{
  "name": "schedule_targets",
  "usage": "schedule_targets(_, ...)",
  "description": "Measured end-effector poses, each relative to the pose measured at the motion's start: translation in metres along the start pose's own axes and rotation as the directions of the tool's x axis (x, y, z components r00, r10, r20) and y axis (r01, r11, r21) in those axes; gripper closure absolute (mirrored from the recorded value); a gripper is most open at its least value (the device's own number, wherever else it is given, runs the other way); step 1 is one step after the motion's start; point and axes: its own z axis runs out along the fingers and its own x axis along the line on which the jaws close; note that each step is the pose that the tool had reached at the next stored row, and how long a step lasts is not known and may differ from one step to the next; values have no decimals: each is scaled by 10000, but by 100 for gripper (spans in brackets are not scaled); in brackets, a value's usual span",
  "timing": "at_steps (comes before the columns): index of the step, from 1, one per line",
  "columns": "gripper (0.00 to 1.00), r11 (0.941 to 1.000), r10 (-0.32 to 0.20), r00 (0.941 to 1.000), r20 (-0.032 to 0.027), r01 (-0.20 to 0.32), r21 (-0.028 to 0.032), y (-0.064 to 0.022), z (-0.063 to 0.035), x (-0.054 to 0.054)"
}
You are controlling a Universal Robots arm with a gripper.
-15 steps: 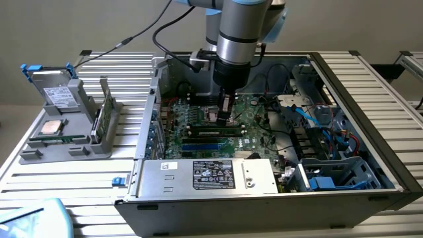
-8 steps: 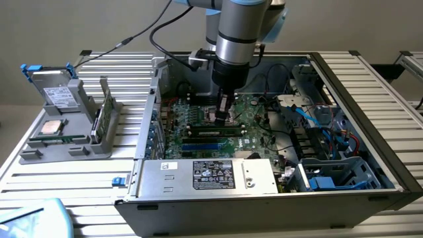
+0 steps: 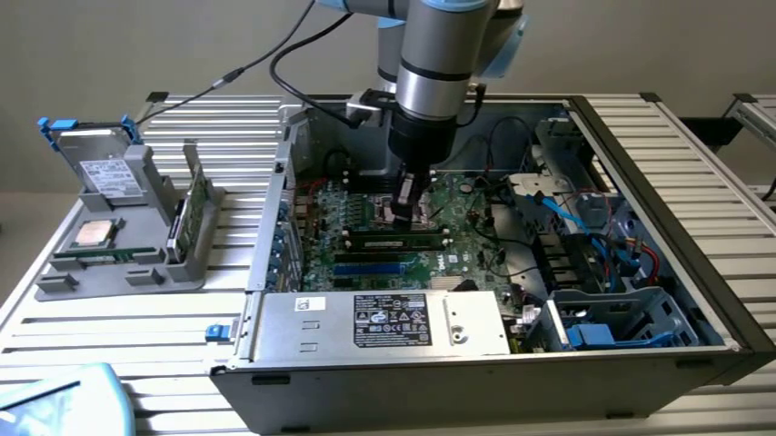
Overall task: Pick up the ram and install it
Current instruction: 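Press down the ram until it locks into place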
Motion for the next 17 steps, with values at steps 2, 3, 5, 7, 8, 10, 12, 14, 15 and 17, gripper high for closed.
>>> schedule_targets(2,90,9996,267,9996,14,-267,-31,0,6,-1)
schedule_targets(3,90,9991,415,9991,24,-415,-49,-1,9,-1)
schedule_targets(5,90,9976,693,9976,42,-693,-84,-1,14,-2)
schedule_targets(7,90,9953,962,9953,56,-962,-118,-1,18,-2)
schedule_targets(8,90,9938,1108,9938,65,-1107,-137,-1,21,-3)
schedule_targets(10,90,9904,1374,9905,79,-1372,-171,-2,25,-4)
schedule_targets(12,90,9862,1647,9863,92,-1645,-207,-2,31,-4)
schedule_targets(14,90,9813,1915,9814,103,-1912,-243,-3,35,-5)
schedule_targets(15,90,9784,2052,9787,110,-2049,-261,-3,38,-5)
schedule_targets(17,90,9723,2324,9726,120,-2319,-298,-3,43,-6)
